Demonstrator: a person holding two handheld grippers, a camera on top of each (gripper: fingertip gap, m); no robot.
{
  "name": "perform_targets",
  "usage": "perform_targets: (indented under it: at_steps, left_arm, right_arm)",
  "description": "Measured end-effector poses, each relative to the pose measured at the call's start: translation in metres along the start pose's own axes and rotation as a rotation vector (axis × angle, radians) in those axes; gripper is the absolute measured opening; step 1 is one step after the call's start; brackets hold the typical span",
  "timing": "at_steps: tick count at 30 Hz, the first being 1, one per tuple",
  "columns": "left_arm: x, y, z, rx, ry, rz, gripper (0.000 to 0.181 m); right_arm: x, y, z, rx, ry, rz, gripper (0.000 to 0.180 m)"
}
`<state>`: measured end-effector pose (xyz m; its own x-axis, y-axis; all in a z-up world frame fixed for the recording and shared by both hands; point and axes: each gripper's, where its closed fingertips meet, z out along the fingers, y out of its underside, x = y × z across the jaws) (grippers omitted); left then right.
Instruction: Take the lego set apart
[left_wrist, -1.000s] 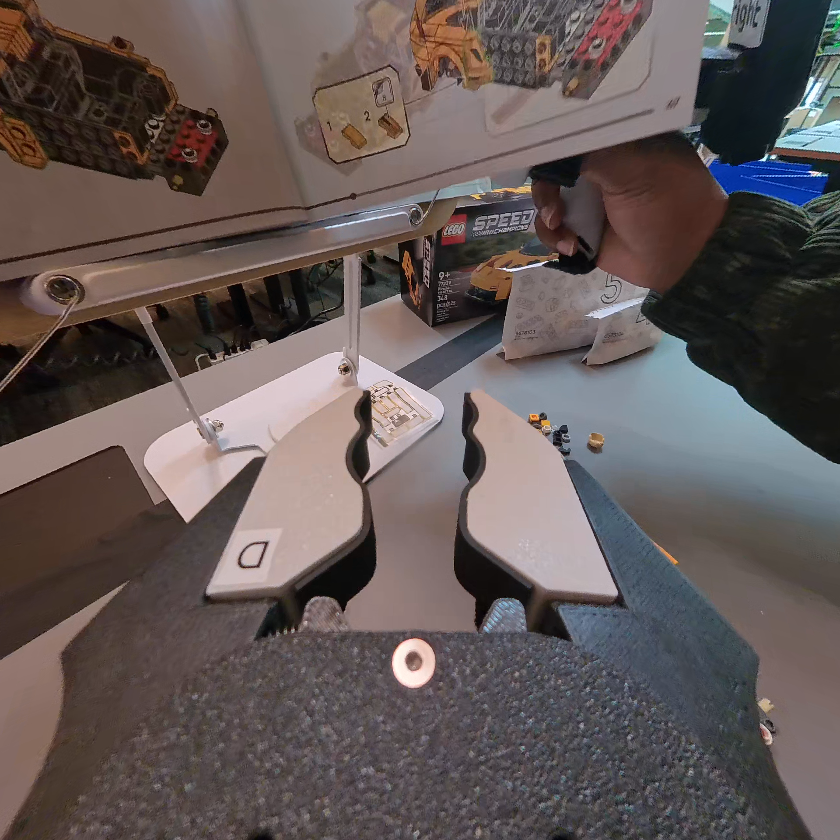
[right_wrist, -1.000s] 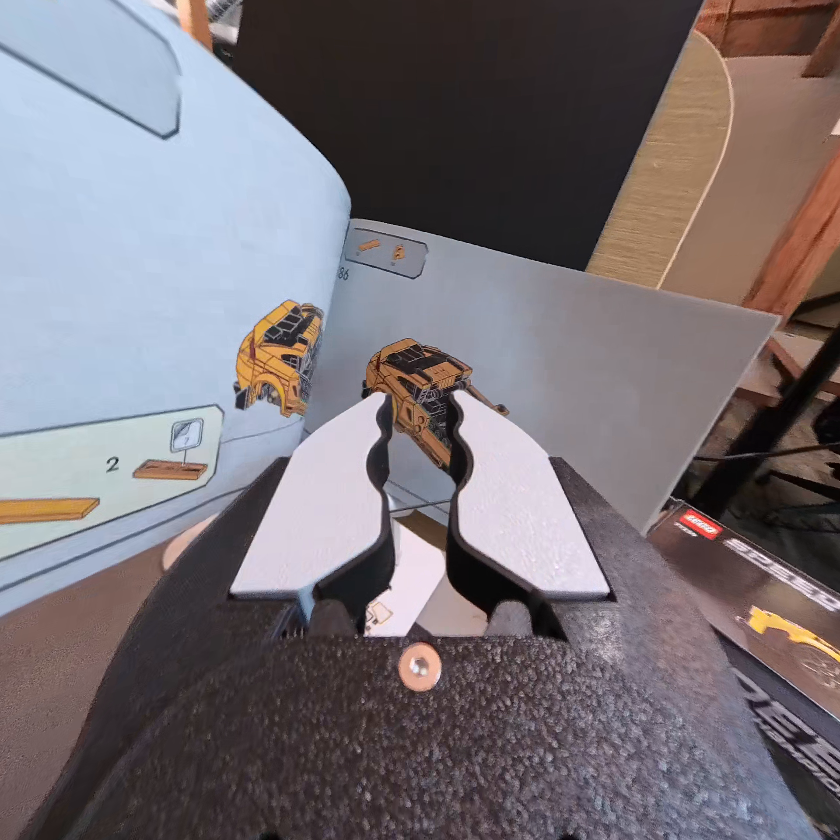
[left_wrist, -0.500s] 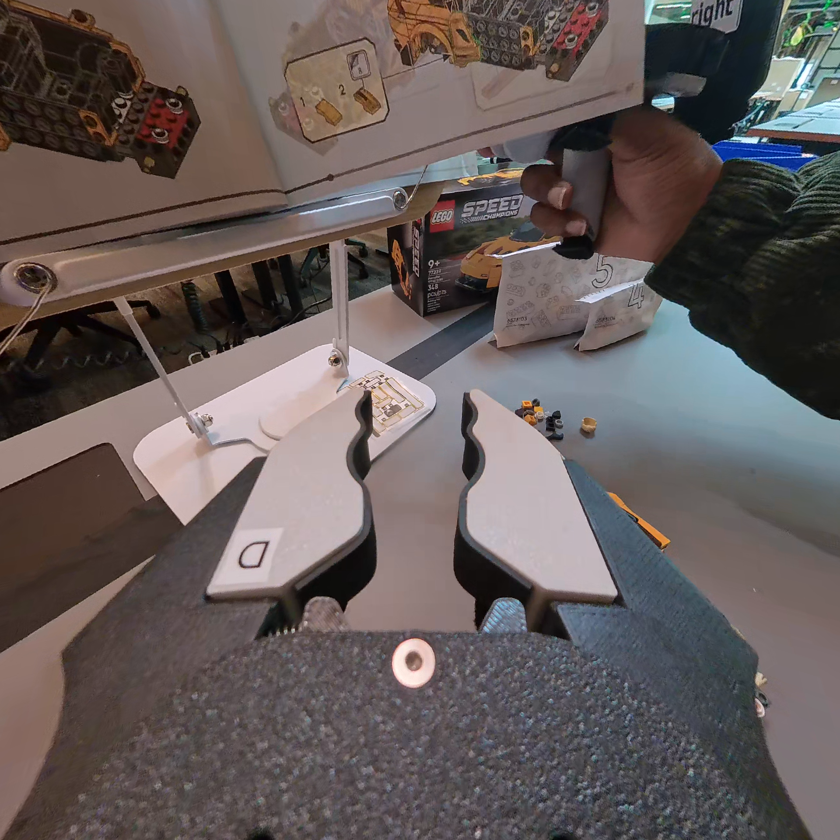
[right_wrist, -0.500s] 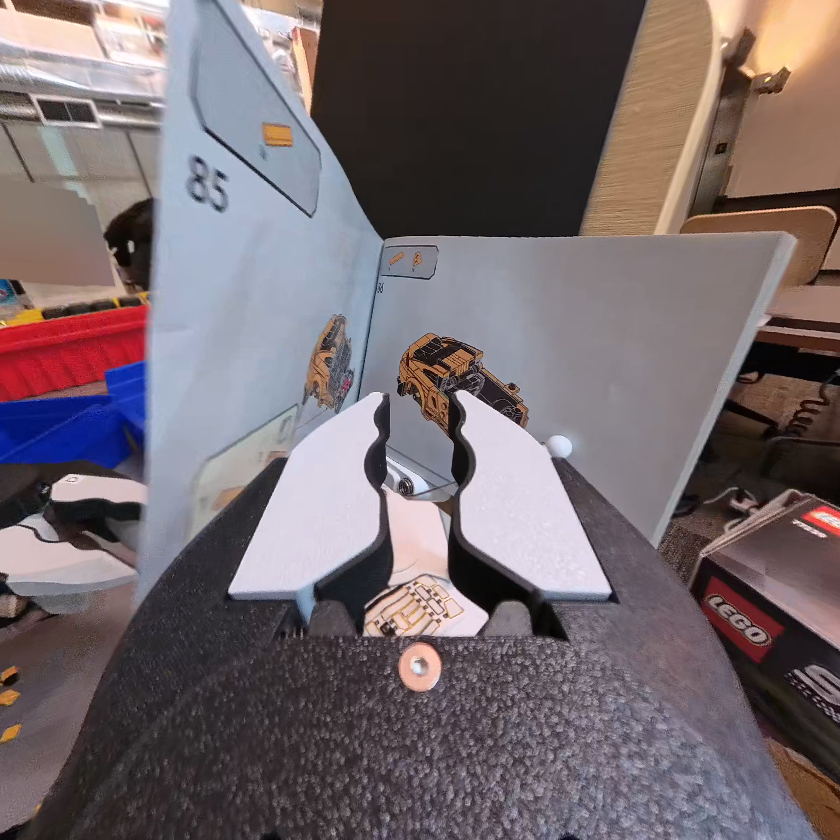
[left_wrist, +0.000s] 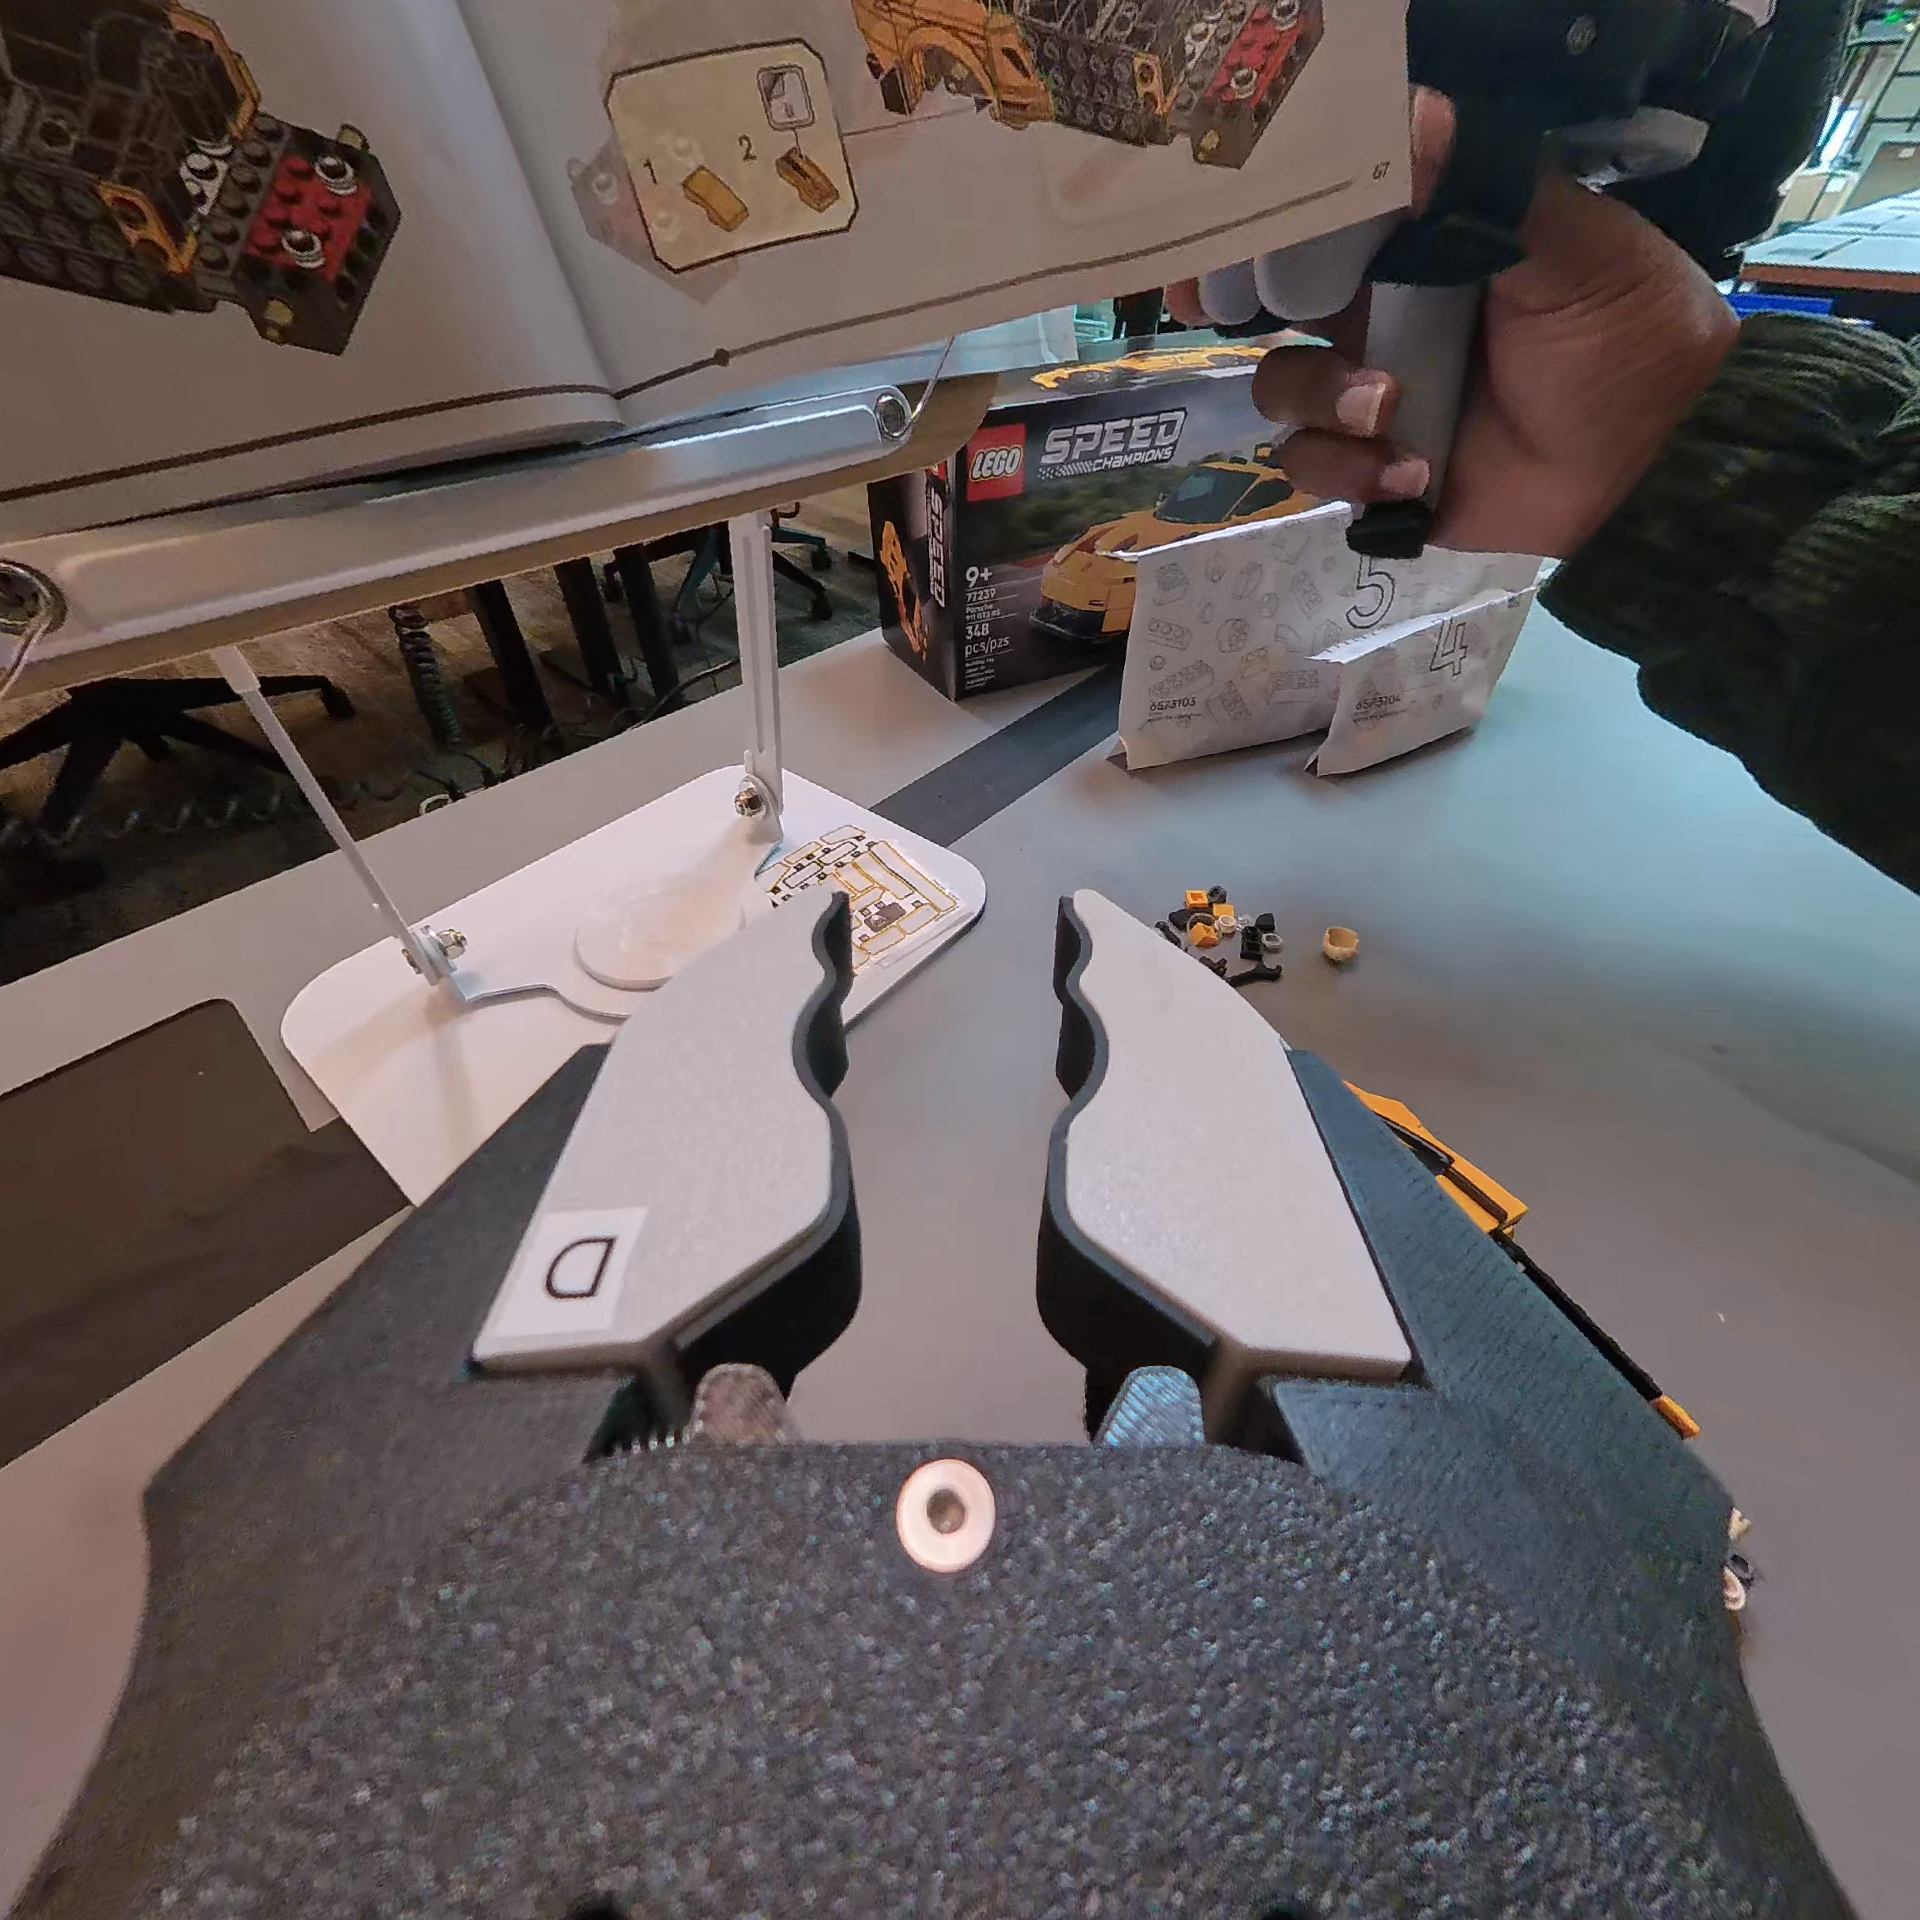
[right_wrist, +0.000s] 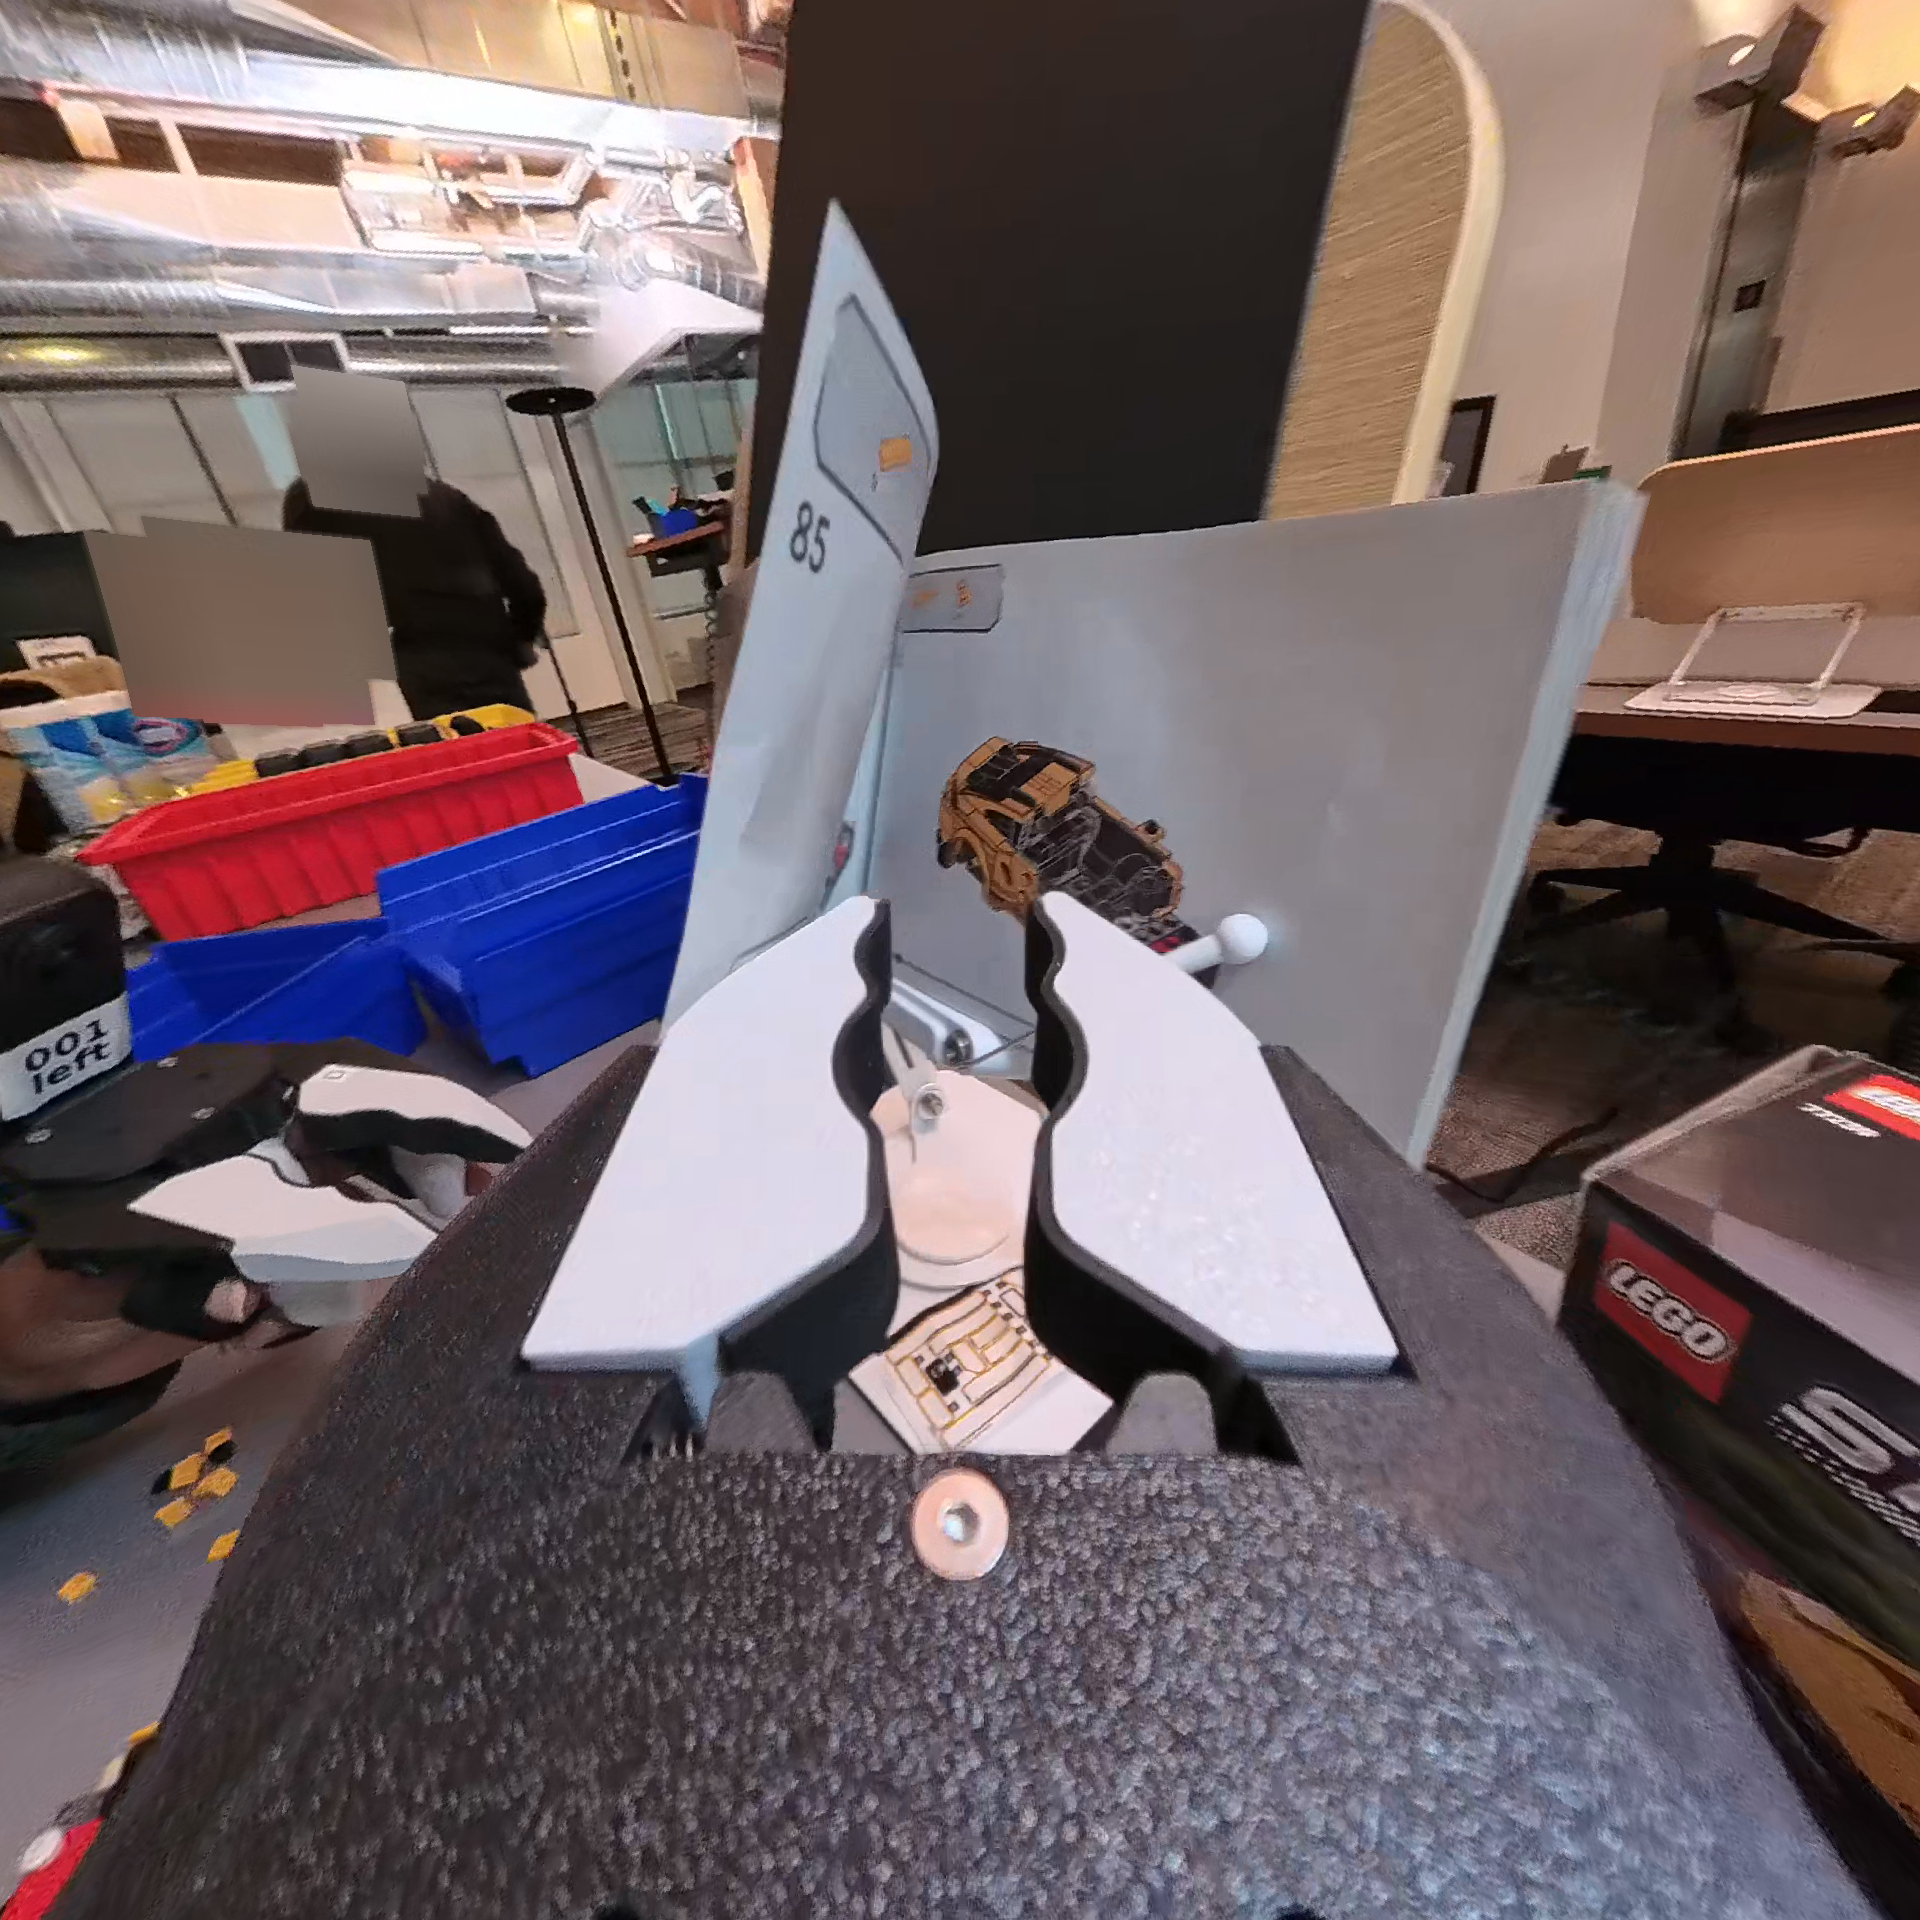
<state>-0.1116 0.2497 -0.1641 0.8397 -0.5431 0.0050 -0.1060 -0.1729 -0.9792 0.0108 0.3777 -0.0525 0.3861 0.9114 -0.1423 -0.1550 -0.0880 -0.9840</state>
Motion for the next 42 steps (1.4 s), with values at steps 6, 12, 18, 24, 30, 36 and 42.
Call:
perform_targets:
  at_steps: [6, 12, 18, 24, 30, 36, 42]
  left_arm:
    - [0.001, 0.002, 0.001, -0.004, 0.003, 0.002, 0.037]
    - [0.000, 0.000, -0.001, 0.005, -0.001, 0.009, 0.037]
    - [-0.002, -0.021, -0.001, 0.061, -0.026, 0.054, 0.041]
    - [-0.002, -0.062, 0.014, 0.105, -0.042, 0.125, 0.041]
    - [-0.003, -0.113, 0.036, 0.152, -0.057, 0.210, 0.039]
    - [-0.027, -0.123, 0.064, -0.008, -0.121, 0.227, 0.026]
    - [-0.047, -0.105, 0.107, -0.228, -0.207, 0.329, 0.012]
  right_arm:
    - [-0.033, 0.010, 0.014, -0.065, -0.122, -0.035, 0.024]
    - [-0.055, 0.010, 0.028, -0.091, -0.171, -0.073, 0.024]
    - [-0.062, 0.014, 0.037, -0.146, -0.121, -0.111, 0.024]
    - [0.007, 0.031, 0.020, -0.206, 0.422, -0.109, 0.047]
    - [0.038, 0.032, 0.022, -0.156, 0.629, -0.063, 0.046]
    - [0.048, 0.038, 0.025, -0.087, 0.658, 0.022, 0.014]
    - [0.047, 0.054, 0.015, 0.301, 0.485, 0.493, 0.009]
